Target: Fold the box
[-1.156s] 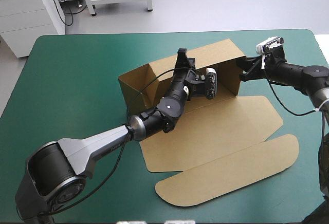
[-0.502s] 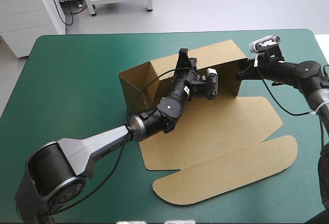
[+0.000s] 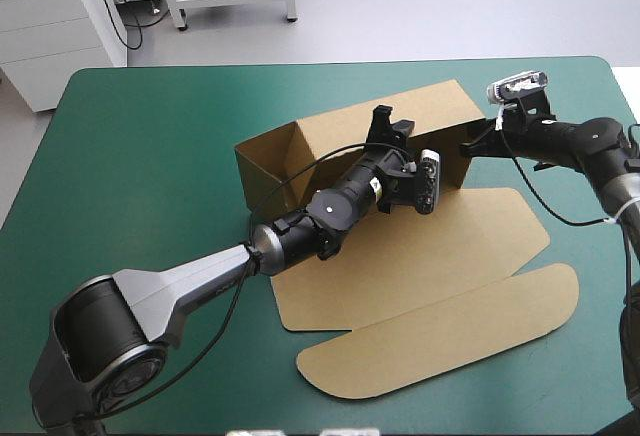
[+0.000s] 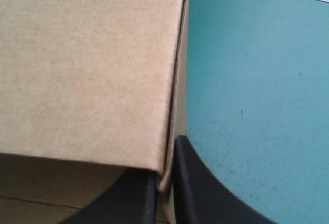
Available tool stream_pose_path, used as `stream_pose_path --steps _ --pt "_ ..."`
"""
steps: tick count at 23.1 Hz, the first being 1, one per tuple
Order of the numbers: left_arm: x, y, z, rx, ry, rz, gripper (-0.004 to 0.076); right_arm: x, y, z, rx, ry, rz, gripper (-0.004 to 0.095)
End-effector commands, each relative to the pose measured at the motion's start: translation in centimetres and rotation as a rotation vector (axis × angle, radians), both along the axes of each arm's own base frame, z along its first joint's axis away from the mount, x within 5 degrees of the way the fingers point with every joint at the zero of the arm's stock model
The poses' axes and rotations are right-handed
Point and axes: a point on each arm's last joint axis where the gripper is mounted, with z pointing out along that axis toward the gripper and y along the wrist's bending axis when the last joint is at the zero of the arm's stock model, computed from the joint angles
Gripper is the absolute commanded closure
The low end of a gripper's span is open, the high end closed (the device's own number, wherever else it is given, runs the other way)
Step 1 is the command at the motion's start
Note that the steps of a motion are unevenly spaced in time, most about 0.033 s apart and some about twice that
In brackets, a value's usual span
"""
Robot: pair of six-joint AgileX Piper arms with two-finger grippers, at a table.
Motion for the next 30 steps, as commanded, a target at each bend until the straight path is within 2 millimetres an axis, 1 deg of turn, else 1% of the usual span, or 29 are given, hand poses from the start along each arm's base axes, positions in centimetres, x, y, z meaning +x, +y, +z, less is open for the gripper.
stream_pose_path --steps 1,5,9,12,13,14,15,16,17,18,19,20,21,22,23,24,25,26,27,28,29,30 --pt "-1.4 0.0 3.5 -0.104 -0.016 -0.049 0.0337 -0.6 0.2 1.1 -0.016 -0.009 0.018 0.0905" --pt "-3.0 -0.9 4.0 -0.167 0.021 -0.066 0.0337 -0.6 -0.1 0.9 -0.046 0.012 -0.002 0.0905" --pt "-5.3 -1.8 5.3 -0.212 0.027 -0.108 0.0338 -0.6 -0.4 0.7 -0.054 0.033 -0.032 0.0905" --pt "-6.8 -1.9 6.4 -0.240 0.001 -0.088 0.0377 -0.6 -0.3 0.7 -0.047 0.036 -0.037 0.0905" --pt "-7.3 -1.9 6.8 -0.250 -0.010 -0.075 0.0422 -0.7 -0.3 0.7 -0.042 0.041 -0.039 0.0905" --pt "-7.6 -1.3 7.7 -0.269 -0.037 -0.030 0.0528 -0.7 -0.3 0.7 -0.032 0.047 -0.045 0.0905" --pt "-7.7 -1.0 8.2 -0.281 -0.044 -0.020 0.0610 -0.7 -0.3 0.8 -0.027 0.049 -0.050 0.0906" --pt "-7.9 -0.2 9.4 -0.321 -0.045 -0.002 0.0724 -0.8 -0.3 0.8 -0.022 0.060 -0.044 0.0906" --pt "-7.9 0.4 10.0 -0.346 -0.038 0.007 0.0715 -0.9 -0.2 1.0 -0.022 0.060 -0.038 0.0906" --pt "-7.8 1.7 11.5 -0.389 -0.042 0.034 0.0713 -1.2 -0.1 1.3 -0.016 0.061 -0.034 0.0906" --pt "-7.6 2.4 12.3 -0.407 -0.055 0.045 0.0713 -1.4 -0.1 1.6 -0.016 0.053 -0.032 0.0905" --pt "-6.7 4.7 14.0 -0.456 -0.080 0.095 0.0713 -2.0 -0.1 2.4 -0.016 0.040 -0.035 0.0905" --pt "-5.2 7.3 15.4 -0.533 -0.058 0.181 0.0713 -2.6 -0.2 3.3 -0.010 0.038 -0.061 0.0905" --pt "-4.4 8.9 16.1 -0.586 -0.029 0.231 0.0713 -3.1 -0.2 3.9 -0.018 0.037 -0.071 0.0905" --pt "-3.2 12.0 17.2 -0.685 0.019 0.319 0.0713 -4.0 -0.3 4.6 -0.031 0.049 -0.087 0.0905" --pt "-2.7 13.7 17.7 -0.731 0.035 0.362 0.0713 -4.5 -0.4 4.9 -0.042 0.056 -0.093 0.0905" --pt "-1.9 17.0 18.6 -0.805 0.038 0.442 0.0713 -5.5 -0.4 5.8 -0.045 0.074 -0.106 0.0905" --pt "-1.6 18.4 18.9 -0.840 0.041 0.481 0.0713 -6.0 -0.4 6.3 -0.039 0.093 -0.115 0.0905" --pt "-1.2 20.8 19.3 -0.907 0.062 0.555 0.0713 -6.6 -0.2 7.1 -0.014 0.137 -0.110 0.0905" --pt "-1.1 22.1 19.5 -0.943 0.071 0.594 0.0713 -6.9 0.0 7.6 0.000 0.167 -0.099 0.0905" --pt "-0.7 24.2 19.5 -0.989 0.095 0.661 0.0713 -7.3 0.5 8.4 0.008 0.210 -0.080 0.0905" --pt "-0.5 25.2 19.4 -1.002 0.105 0.697 0.0713 -7.4 0.7 8.7 0.003 0.220 -0.083 0.0905"
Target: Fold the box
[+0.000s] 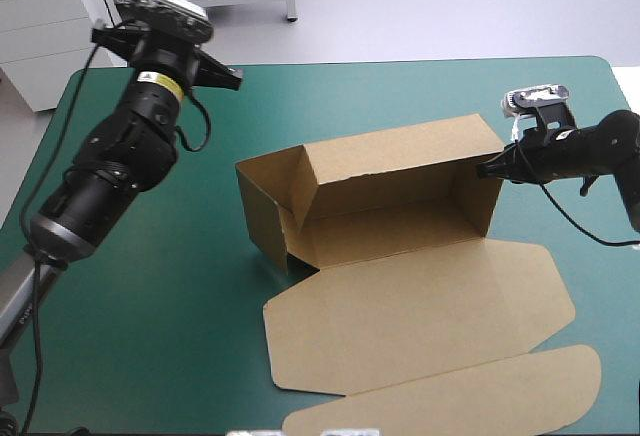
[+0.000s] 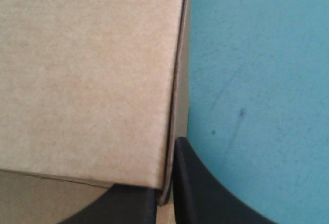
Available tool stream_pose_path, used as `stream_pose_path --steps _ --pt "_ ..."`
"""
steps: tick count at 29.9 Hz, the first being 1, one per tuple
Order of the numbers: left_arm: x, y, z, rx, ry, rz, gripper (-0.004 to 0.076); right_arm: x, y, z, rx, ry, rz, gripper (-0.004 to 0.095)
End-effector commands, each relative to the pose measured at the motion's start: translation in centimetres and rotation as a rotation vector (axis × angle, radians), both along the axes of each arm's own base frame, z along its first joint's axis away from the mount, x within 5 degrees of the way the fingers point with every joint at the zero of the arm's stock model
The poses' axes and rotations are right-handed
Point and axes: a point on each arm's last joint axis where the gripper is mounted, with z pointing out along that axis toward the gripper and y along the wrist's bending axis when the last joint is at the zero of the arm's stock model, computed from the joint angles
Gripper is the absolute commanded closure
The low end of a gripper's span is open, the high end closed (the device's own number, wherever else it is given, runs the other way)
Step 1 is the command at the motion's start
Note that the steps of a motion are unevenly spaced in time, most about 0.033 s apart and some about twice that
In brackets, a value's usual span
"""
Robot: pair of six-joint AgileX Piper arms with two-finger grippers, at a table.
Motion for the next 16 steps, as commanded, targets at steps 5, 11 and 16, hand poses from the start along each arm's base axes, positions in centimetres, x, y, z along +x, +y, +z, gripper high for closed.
stream_pose_path --steps 5,11,16 --pt "-0.1 6.6 0.6 -0.068 0.142 0.146 0.0713 -0.9 2.7 3.5 -0.032 0.018 -0.049 0.0905" --pt "-0.1 10.0 -1.7 -0.126 0.404 0.187 0.0713 1.5 4.9 0.6 -0.040 0.167 -0.029 0.0906" --pt "-0.4 12.4 -3.8 -0.183 0.568 0.229 0.0713 4.4 5.6 -1.0 -0.018 0.214 -0.048 0.0906"
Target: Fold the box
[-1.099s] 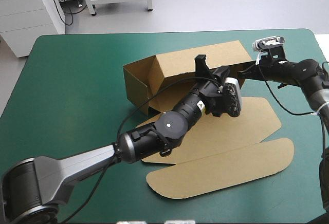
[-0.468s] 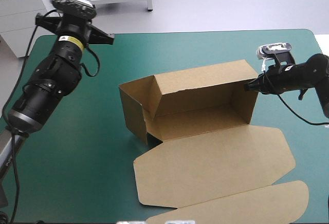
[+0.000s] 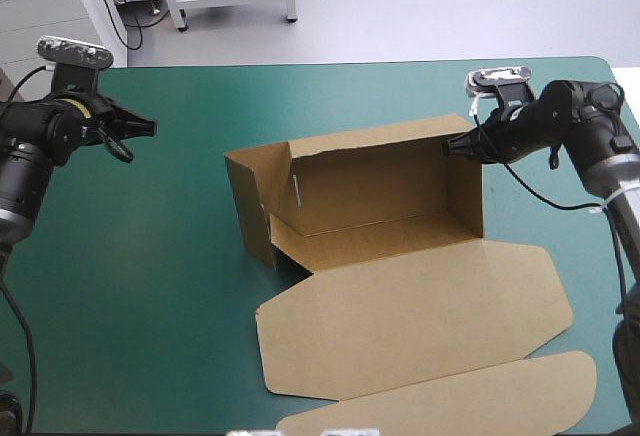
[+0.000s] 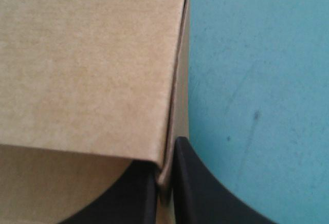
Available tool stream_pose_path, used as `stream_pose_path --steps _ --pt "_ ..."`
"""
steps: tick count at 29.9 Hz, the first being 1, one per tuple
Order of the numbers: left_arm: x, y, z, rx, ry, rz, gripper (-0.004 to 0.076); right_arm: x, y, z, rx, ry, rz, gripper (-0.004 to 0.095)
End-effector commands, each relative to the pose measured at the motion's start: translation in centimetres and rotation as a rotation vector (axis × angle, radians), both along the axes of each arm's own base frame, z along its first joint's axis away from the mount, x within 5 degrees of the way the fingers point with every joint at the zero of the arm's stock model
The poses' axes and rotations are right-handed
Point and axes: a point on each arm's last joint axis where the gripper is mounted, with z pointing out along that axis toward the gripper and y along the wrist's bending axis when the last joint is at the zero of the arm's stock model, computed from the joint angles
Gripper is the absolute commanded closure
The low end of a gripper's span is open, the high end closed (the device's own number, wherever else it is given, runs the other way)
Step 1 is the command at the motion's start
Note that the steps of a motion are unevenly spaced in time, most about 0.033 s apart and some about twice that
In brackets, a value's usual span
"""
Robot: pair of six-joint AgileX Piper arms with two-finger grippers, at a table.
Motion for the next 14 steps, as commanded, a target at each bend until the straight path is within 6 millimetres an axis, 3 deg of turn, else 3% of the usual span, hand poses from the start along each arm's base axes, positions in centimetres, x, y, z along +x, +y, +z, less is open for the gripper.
stream_pose_path --steps 1,8,14 --pt "-1.1 1.3 0.5 -0.034 0.003 0.004 0.0713 1.3 1.0 -1.3 0.042 0.088 0.005 0.0906" --pt "-1.3 1.9 -2.8 -0.055 0.139 -0.017 0.0713 5.0 1.3 -2.0 0.028 0.002 0.003 0.0867" --pt "-1.4 1.6 -3.9 -0.086 0.179 -0.045 0.0714 6.4 1.2 -1.3 -0.013 -0.056 0.006 0.0660"
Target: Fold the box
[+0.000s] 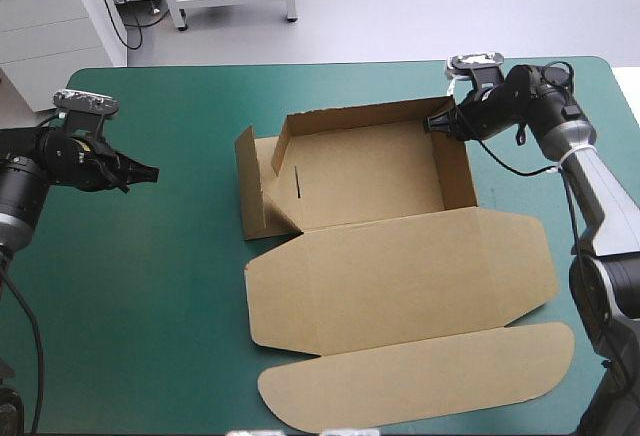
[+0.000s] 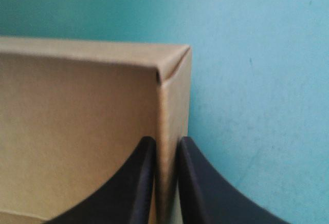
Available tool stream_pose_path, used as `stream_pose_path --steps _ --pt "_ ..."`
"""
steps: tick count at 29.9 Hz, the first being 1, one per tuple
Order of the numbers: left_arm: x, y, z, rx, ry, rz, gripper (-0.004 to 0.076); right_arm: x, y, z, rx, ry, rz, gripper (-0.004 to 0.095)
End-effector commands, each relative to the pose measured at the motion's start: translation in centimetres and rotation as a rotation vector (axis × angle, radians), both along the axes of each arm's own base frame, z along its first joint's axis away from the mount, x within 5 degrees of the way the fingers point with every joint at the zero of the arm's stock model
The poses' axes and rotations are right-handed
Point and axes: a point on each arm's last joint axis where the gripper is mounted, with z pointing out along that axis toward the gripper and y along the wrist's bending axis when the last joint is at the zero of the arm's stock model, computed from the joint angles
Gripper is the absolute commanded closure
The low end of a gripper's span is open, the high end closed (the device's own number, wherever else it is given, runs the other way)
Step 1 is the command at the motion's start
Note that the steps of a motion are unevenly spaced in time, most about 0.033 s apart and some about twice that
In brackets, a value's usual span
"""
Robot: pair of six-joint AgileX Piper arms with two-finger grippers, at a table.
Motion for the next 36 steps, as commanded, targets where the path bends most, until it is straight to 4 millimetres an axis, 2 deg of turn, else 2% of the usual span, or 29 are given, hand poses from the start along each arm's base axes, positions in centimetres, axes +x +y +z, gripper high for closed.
stream_pose_path --steps 1,5,10,13,17,20,23,27,31,36 --pt "-0.5 -0.2 1.8 -0.019 -0.091 -0.006 0.0714 -0.7 -0.1 2.4 -0.029 -0.021 0.022 0.0611" --pt "-0.5 -0.2 1.8 -0.019 -0.091 -0.006 0.0715 -0.8 -0.6 5.2 -0.066 -0.065 -0.020 0.0525" --pt "-0.5 -0.2 1.8 -0.019 -0.089 -0.006 0.0715 -2.1 -1.9 9.0 -0.175 -0.047 -0.074 0.0519" --pt "-0.5 -0.2 1.7 -0.019 -0.085 -0.006 0.0715 -3.1 -2.1 11.2 -0.120 -0.102 -0.136 0.0509" --pt "-0.5 -0.2 1.7 -0.020 -0.079 -0.006 0.0715 -3.8 -1.6 11.8 -0.039 -0.097 -0.130 0.0440" --pt "-0.6 -0.3 1.7 -0.021 -0.070 -0.019 0.0715 -3.9 -0.8 11.3 0.041 -0.061 -0.108 0.0401" --pt "-0.6 -0.3 1.6 -0.022 -0.066 -0.019 0.0715 -3.6 -0.7 10.3 0.024 -0.032 -0.086 0.0394" --pt "-0.6 -0.3 1.6 -0.025 -0.064 -0.024 0.0715 -2.7 -1.1 7.7 -0.044 0.033 -0.099 0.0394" --pt "-0.7 -0.3 1.6 -0.025 -0.063 -0.024 0.0715 -1.3 -0.6 5.3 -0.022 0.103 -0.089 0.0394" --pt "-0.7 -0.3 1.6 -0.025 -0.059 -0.024 0.0715 0.9 -0.3 1.3 -0.038 0.197 -0.077 0.0398"
